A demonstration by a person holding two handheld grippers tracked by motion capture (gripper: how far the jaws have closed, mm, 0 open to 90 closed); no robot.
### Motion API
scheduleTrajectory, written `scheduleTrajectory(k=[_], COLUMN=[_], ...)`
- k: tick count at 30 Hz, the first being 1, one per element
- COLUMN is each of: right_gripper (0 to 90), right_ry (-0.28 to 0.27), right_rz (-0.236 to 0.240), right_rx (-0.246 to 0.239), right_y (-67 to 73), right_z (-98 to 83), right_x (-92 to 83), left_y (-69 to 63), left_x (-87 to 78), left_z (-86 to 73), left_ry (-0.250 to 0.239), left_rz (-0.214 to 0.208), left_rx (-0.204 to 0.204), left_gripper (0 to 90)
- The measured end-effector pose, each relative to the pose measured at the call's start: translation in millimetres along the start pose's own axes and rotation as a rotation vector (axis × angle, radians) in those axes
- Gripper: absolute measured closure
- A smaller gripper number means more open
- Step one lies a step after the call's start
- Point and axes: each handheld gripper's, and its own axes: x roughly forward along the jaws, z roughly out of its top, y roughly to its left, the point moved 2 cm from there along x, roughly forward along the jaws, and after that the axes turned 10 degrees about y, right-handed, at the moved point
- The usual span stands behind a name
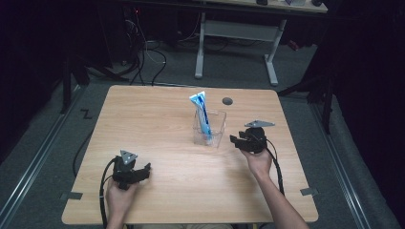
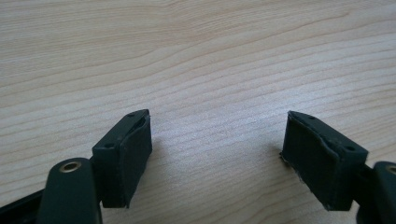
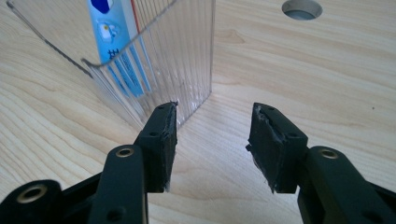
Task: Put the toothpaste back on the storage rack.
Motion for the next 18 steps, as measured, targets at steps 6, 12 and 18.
scheduleTrajectory(k=[6,12,18], right_gripper=[52.0,52.0,52.1], right_ry=[0.012,0.021,0.032], right_rz=[-0.007,-0.012,-0.025], right_rx=[0.025,0.048,0.061], right_y=[-5.0,-9.6,-12.5], right_z=[-12.6,-25.5,-36.1], right_x=[3.5,8.4,13.0], left_y=[0.0,0.0,0.0], left_x=[0.0,0.1,0.1], left_z=[0.0,0.1,0.1], left_ry=[0.000,0.000,0.000], left_rz=[0.000,0.000,0.001], left_rx=[0.000,0.000,0.000], left_gripper=[24.3,24.3,24.3])
